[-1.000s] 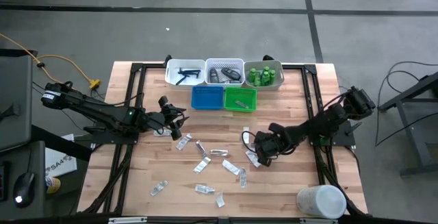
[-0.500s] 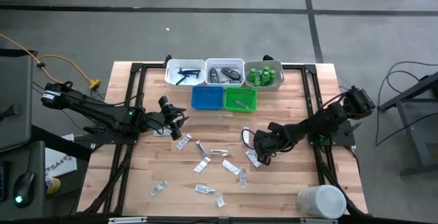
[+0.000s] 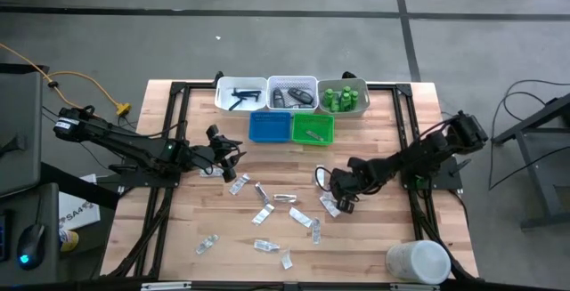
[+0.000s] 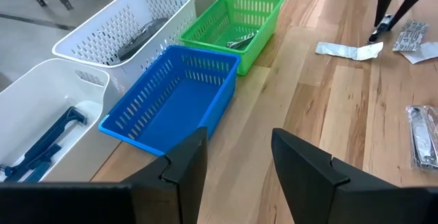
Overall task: Pick & Place Travel size toiletries
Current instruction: Put the silver nail clipper into the green basket
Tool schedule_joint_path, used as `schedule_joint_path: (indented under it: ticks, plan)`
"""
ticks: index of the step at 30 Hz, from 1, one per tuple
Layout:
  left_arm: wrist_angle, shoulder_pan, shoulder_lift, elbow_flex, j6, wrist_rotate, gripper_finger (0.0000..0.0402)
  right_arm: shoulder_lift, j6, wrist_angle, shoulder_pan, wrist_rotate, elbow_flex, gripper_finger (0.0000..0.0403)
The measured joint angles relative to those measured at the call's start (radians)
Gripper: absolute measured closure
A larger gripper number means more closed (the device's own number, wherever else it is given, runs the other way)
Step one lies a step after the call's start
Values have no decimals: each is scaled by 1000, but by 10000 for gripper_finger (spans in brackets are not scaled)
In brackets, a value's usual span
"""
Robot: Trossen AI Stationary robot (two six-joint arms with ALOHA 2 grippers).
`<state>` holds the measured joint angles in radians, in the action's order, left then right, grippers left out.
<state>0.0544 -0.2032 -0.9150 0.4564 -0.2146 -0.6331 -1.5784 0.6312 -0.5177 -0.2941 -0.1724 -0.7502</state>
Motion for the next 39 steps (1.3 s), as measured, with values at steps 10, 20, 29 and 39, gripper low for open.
schedule_joint_path:
  ticks: [10, 20, 29, 39]
  plan:
    - [-6, 0, 0, 0, 0, 30, 240, 32, -52, 1, 76, 21, -60, 360]
    - [-5, 0, 0, 0, 0, 30, 240, 92, -430, -2, 257, -125, -222, 360]
    - [-4, 0, 1, 0, 0, 33, 240, 24, -691, 73, 448, -144, -219, 338]
    - [-3, 0, 0, 0, 0, 32, 240, 14, -705, 94, 518, -136, -220, 274]
